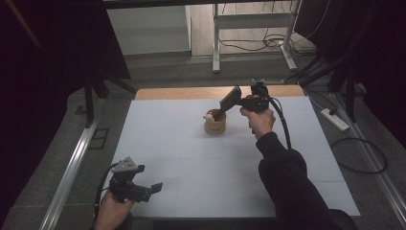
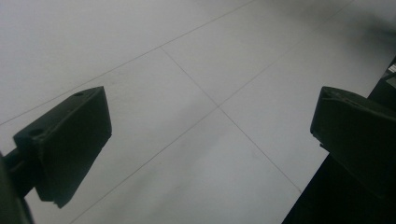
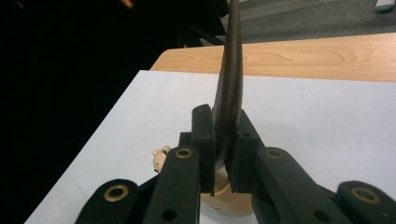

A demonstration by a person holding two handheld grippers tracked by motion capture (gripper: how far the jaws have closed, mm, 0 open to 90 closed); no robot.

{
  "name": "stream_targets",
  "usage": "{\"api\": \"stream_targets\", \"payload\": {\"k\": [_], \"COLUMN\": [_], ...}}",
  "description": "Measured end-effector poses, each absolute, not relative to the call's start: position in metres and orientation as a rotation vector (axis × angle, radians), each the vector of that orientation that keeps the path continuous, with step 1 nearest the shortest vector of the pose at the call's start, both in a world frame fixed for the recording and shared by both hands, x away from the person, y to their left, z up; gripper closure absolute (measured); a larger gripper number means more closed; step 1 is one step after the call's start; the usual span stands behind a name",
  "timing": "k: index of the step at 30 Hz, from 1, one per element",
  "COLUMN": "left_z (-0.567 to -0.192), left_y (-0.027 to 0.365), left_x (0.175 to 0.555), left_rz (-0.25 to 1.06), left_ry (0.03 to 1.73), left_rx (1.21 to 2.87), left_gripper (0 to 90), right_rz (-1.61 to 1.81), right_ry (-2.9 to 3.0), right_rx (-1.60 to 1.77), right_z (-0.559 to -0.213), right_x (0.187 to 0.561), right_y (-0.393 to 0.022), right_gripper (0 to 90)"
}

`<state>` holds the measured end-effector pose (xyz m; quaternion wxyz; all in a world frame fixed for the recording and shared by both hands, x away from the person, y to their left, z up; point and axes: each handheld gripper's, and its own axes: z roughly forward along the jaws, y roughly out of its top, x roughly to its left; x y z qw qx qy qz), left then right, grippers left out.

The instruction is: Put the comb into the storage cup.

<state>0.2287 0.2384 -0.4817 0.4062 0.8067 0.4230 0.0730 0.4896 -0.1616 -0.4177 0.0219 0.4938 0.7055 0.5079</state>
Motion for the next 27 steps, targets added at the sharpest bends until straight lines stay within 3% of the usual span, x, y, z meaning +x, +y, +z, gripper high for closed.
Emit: {"api": "stream_targets", "payload": {"k": [27], "left_z": [-0.482], "left_y": [0.239], "left_x": [0.229], "left_rz": [0.178], "left_ry": [1.069], "left_rx": [2.029], "left_gripper": [0.0], "right_rz": [1.535], "right_ry": [2.164], "right_rx": [1.625], "right_z": [-0.433], "right_x": [0.493], "right_y": [-0.181], "right_gripper": [78.6]}}
